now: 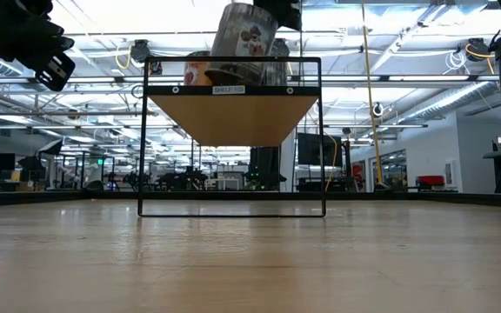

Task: Pick & Place candle stick holders
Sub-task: Put the brown scented candle on the shelf

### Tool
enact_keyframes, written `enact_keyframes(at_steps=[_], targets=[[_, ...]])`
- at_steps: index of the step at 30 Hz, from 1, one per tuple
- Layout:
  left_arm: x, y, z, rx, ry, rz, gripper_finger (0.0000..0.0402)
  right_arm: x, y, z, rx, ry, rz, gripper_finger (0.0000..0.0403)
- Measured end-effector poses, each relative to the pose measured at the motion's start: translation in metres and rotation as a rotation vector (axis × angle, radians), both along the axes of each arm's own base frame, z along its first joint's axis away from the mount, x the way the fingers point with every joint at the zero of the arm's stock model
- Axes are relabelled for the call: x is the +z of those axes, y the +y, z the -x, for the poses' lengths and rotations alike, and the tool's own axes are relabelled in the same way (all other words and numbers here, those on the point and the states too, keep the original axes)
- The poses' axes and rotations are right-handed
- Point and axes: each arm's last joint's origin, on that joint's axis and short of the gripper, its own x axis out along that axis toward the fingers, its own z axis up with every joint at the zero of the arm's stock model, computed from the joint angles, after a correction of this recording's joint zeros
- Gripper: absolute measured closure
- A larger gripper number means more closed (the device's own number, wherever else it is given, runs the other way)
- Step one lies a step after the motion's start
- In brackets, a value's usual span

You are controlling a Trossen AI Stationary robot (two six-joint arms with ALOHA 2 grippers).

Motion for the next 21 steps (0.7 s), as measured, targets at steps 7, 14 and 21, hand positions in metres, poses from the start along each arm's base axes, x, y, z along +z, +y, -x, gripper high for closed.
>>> enact_keyframes(at_steps=[7, 14, 21], targets=[[0.000, 0.000, 0.000, 0.000, -0.002, -0.007, 0.0321, 0.001, 0.000, 0.000, 0.006, -0.003, 0.006, 0.0403], [0.000, 0.000, 0.000, 0.016, -0.001, -0.010, 0.0321, -0.005, 0.000, -0.001, 0.015, 0.006, 0.011, 0.0394], [0.000, 0.001, 0.000, 0.017, -0.002, -0.009, 0.0321, -0.008, 0.000, -0.005, 0.014, -0.025, 0.012, 0.0378]])
